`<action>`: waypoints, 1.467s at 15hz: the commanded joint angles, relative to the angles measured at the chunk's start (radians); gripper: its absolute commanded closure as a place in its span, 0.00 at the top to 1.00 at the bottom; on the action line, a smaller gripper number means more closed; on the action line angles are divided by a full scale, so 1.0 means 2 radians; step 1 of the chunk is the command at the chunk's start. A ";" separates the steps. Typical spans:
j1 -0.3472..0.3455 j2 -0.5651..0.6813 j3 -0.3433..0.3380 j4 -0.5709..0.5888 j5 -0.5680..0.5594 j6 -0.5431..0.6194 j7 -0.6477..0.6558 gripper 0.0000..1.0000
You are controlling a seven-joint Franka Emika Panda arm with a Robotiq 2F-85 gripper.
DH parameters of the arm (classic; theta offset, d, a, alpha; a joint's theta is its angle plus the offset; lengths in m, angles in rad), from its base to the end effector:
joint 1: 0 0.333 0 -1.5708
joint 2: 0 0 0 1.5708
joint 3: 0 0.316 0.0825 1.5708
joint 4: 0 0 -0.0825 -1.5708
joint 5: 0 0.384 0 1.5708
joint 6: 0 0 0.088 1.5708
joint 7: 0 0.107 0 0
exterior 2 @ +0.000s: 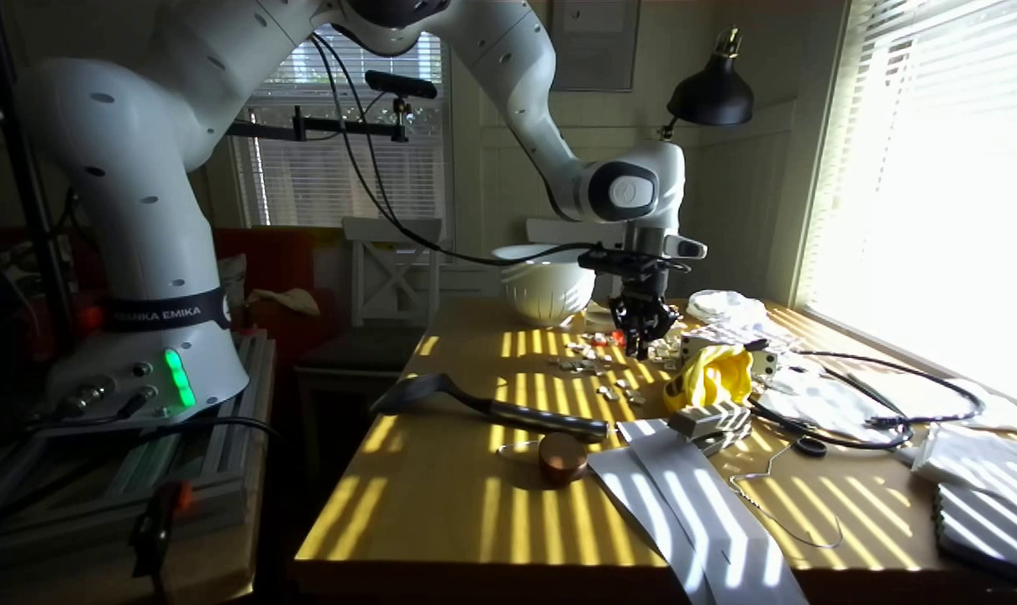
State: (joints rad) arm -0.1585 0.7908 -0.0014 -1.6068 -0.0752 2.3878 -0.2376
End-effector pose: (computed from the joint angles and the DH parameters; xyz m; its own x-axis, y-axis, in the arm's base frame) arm 0.6815 -0.1105 0.1621 0.9910 0.1322 -0.0231 0.1332 -0.9899 0.0478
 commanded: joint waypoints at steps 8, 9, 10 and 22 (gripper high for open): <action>-0.052 -0.149 -0.033 -0.194 0.064 0.173 0.066 0.05; -0.065 -0.152 -0.029 -0.198 0.081 0.180 0.061 0.05; -0.082 -0.153 -0.022 -0.197 0.101 0.184 0.051 0.05; -0.144 -0.113 0.027 -0.139 0.191 0.135 -0.014 0.05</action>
State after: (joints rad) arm -0.4641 0.5226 0.0516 -1.9411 0.2752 2.7135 -0.2740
